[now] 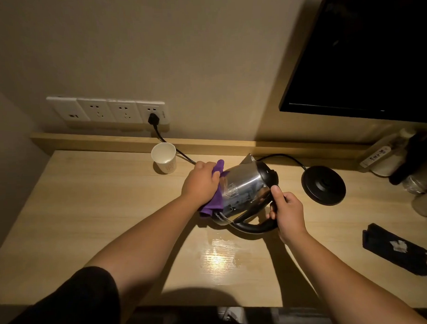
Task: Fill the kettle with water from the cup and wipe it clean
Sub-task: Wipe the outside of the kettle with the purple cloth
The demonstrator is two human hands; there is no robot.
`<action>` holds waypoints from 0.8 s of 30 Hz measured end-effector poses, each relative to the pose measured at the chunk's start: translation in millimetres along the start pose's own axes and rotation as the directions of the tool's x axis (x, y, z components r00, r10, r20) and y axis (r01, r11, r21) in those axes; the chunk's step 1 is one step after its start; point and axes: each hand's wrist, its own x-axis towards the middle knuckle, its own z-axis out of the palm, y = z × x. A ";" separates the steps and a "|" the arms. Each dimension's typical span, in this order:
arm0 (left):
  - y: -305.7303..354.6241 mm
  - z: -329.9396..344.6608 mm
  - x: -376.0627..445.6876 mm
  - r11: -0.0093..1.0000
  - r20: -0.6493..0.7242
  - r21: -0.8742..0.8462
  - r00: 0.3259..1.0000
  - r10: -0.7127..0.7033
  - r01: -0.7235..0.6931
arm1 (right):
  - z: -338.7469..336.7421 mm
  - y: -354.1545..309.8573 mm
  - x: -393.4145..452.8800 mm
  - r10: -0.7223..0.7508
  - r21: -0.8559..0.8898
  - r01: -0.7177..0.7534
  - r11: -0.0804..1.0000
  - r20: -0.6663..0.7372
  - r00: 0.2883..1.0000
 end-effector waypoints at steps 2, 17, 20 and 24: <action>10.6 -5.4 -8.7 0.997 -0.054 -0.056 0.997 0.056 -0.059 | 1.8 -0.3 1.5 0.011 -0.003 -0.011 1.000 -0.012 1.000; 7.1 19.0 -51.1 0.991 -0.164 -0.134 0.986 -0.033 0.011 | 14.1 -3.9 -2.6 0.102 0.134 -0.094 0.987 -0.055 0.993; 0.1 14.7 -43.4 0.973 -0.154 -0.214 0.981 -0.116 0.082 | 18.8 -7.6 -3.1 0.085 0.103 -0.077 0.992 -0.073 0.994; 23.9 11.3 -39.3 0.995 -0.220 -0.097 0.976 -0.001 -0.021 | 21.7 -11.1 -4.7 0.064 0.057 -0.058 0.997 -0.109 0.992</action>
